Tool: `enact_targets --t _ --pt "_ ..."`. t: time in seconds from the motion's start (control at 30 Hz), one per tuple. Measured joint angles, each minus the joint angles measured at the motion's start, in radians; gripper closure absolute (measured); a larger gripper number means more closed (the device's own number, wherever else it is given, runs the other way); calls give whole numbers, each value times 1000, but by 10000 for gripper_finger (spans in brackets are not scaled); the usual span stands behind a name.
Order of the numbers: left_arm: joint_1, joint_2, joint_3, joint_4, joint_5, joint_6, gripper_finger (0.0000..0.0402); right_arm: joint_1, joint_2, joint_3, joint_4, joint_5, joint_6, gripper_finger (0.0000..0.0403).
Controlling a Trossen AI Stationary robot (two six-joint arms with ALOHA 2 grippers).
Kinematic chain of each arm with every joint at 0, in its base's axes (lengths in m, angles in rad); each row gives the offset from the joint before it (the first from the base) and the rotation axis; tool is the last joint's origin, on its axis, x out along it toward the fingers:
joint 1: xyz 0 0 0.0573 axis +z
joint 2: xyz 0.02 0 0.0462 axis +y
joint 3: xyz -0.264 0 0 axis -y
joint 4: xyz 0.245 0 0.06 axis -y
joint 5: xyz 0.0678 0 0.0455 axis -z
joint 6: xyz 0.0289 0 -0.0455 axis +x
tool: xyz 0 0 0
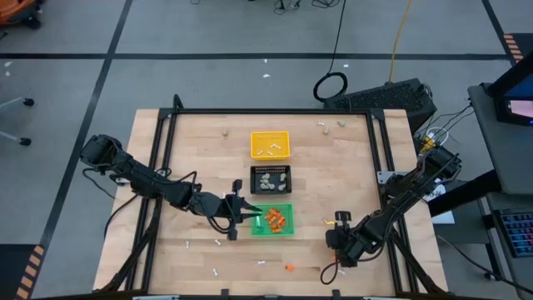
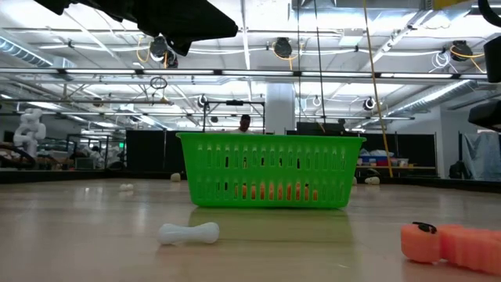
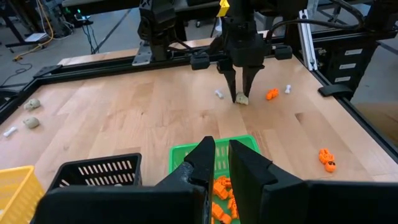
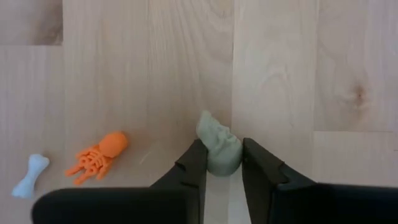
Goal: Sort Halloween decoration
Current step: Put the gray skull toy into the black basket
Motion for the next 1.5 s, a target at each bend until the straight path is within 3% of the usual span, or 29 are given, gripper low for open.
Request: enact_targets --t 0.53,0.77,0.9,1.0,1.2,1.37,1.5 --pt "0 0 0 0 0 -24 355 -16 -60 26 16 7 -41 357" --pt "0 0 0 0 0 -48 355 -23 -185 27 13 129 -104 357" --pt "0 0 0 -1 0 -51 355 -23 -268 4 66 271 -155 357" --pt "0 0 0 0 0 -61 355 -23 -314 -83 256 368 -230 358" --pt "0 0 0 0 0 -103 355 -63 -318 -305 840 474 -450 358" --pt "0 0 0 0 0 -103 355 -116 -288 -429 1268 476 -638 358" --pt "0 0 0 11 0 -103 355 -174 -272 -479 1445 457 -753 358"
